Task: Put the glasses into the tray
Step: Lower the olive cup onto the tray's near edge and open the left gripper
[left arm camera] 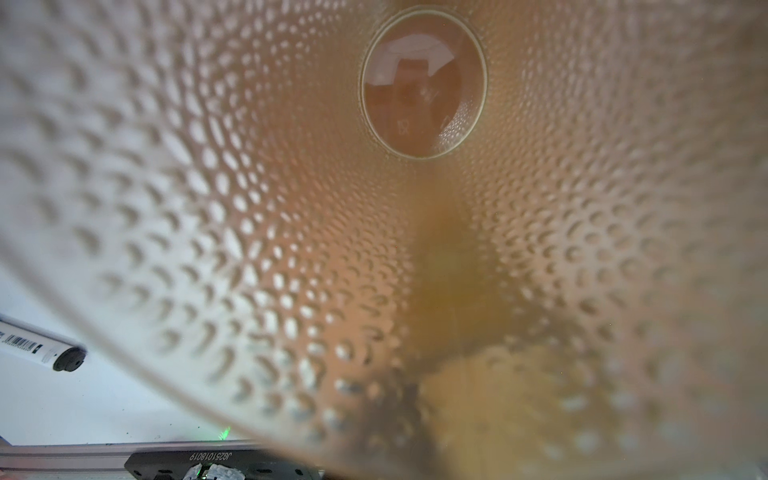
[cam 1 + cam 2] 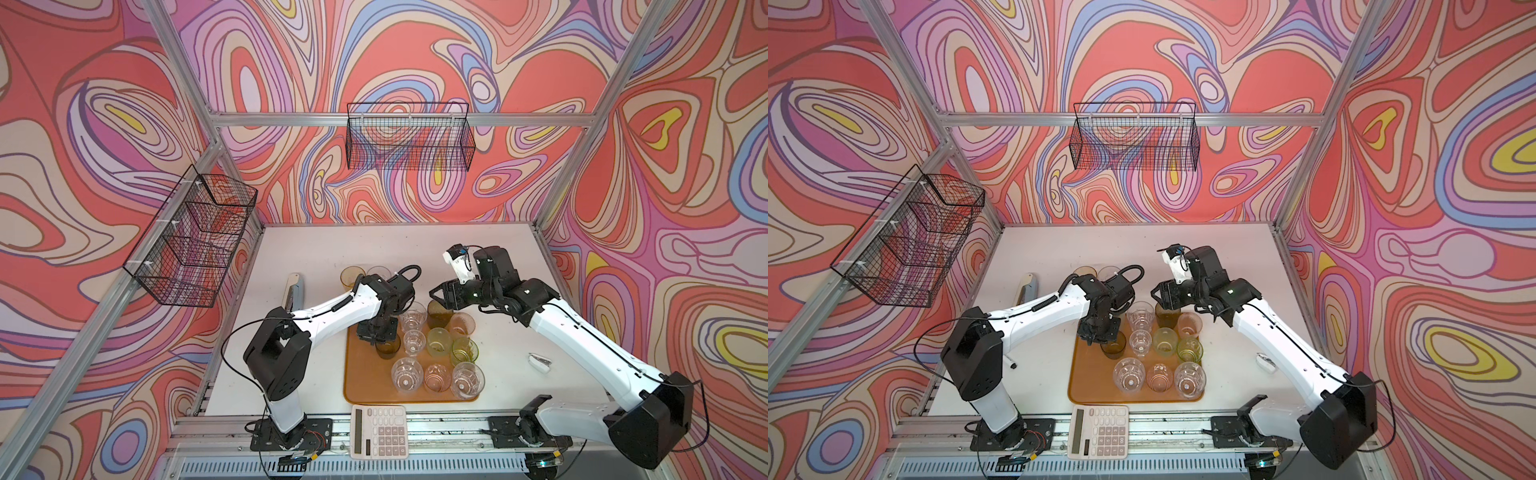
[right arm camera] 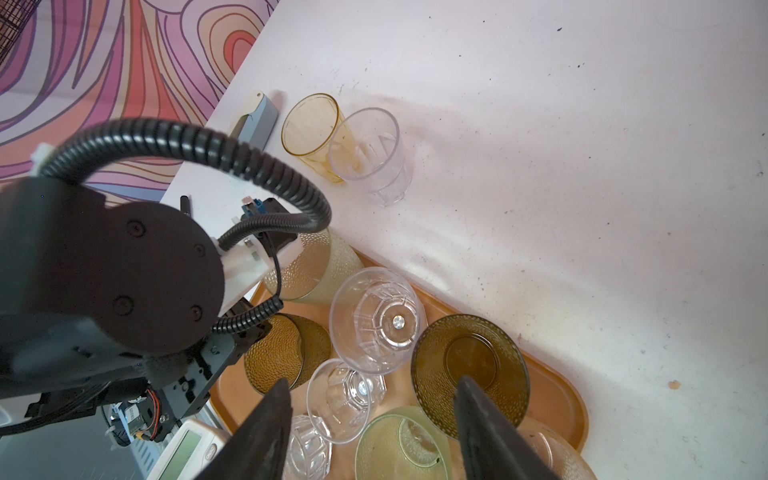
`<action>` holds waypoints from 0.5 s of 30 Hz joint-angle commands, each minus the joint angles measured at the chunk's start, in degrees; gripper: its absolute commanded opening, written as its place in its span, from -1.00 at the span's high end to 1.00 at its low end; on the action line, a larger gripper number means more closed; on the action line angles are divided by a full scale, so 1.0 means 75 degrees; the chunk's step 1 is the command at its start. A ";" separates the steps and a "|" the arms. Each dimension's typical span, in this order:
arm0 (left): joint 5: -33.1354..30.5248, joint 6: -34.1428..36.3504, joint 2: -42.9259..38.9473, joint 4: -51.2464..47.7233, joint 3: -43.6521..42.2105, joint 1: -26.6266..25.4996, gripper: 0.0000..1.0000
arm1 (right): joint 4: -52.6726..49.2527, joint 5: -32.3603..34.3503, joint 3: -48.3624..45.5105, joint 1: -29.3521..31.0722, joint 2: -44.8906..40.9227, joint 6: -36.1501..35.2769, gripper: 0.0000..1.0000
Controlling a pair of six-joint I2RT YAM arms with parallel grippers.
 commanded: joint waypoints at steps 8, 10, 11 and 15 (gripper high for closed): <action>-0.0188 -0.0031 0.0091 -0.0228 0.0359 -0.0082 0.68 | 0.0085 -0.0055 -0.0027 -0.0045 -0.0095 -0.0035 -0.30; -0.0244 -0.0008 0.0049 -0.0345 0.0471 -0.0081 0.65 | 0.0082 -0.0061 -0.0027 -0.0038 -0.0078 -0.0029 -0.30; -0.0264 0.0013 0.0020 -0.0401 0.0512 -0.0079 0.64 | 0.0083 -0.0061 -0.0018 -0.0041 -0.0083 -0.0027 -0.30; -0.0463 0.0065 -0.0122 -0.0704 0.0849 -0.0073 0.62 | 0.0082 -0.0049 -0.0020 -0.0037 -0.0097 -0.0040 -0.30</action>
